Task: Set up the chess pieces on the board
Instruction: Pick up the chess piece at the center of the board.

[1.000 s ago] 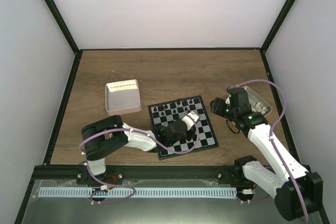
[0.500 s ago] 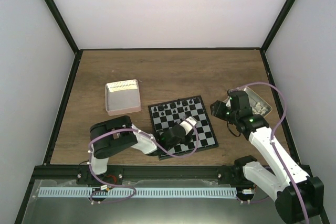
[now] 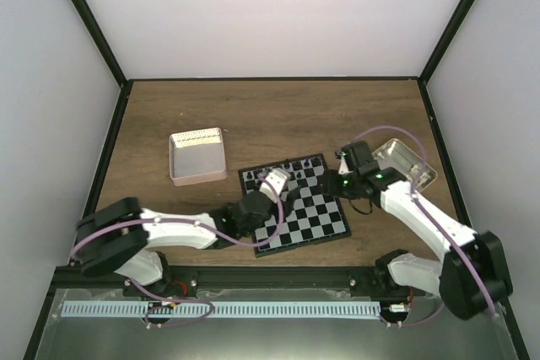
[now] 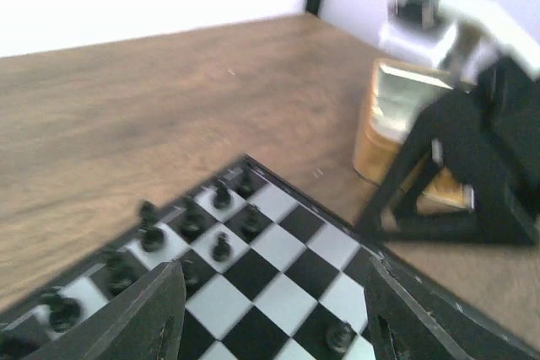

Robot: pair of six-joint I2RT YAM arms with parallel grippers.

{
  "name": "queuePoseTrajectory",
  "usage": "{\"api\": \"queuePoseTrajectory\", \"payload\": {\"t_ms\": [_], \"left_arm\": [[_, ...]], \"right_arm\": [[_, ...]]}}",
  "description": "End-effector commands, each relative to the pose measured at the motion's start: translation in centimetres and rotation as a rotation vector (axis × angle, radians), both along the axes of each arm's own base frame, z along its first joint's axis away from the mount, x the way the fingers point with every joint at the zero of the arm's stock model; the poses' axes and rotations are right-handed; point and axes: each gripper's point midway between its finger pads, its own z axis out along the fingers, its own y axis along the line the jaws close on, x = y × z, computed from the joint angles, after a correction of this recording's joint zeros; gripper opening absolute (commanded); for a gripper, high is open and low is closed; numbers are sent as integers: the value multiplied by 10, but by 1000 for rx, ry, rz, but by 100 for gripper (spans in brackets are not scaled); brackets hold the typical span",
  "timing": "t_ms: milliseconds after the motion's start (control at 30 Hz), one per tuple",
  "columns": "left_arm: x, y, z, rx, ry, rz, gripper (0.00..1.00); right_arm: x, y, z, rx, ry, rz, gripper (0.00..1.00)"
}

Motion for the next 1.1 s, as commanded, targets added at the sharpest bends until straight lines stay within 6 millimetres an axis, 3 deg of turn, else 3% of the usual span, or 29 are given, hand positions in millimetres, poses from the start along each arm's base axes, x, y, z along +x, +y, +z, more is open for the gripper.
{"api": "queuePoseTrajectory", "payload": {"t_ms": [0,167,367,700,900,1067], "left_arm": [[15,53,-1,-6,76,195,61],[26,105,9,-77,118,341,64],[32,140,14,-143,129,415,66],[39,156,12,-167,149,455,67],[42,165,7,-168,165,489,67],[42,175,9,-172,184,539,70]], "right_arm": [[-3,22,-11,-80,41,93,54],[-15,47,-32,-120,105,202,52],[-20,48,-49,-184,151,214,45],[-7,53,-52,-191,136,196,28],[-7,56,-51,-183,135,198,7],[14,40,-42,-255,74,97,1]]}}
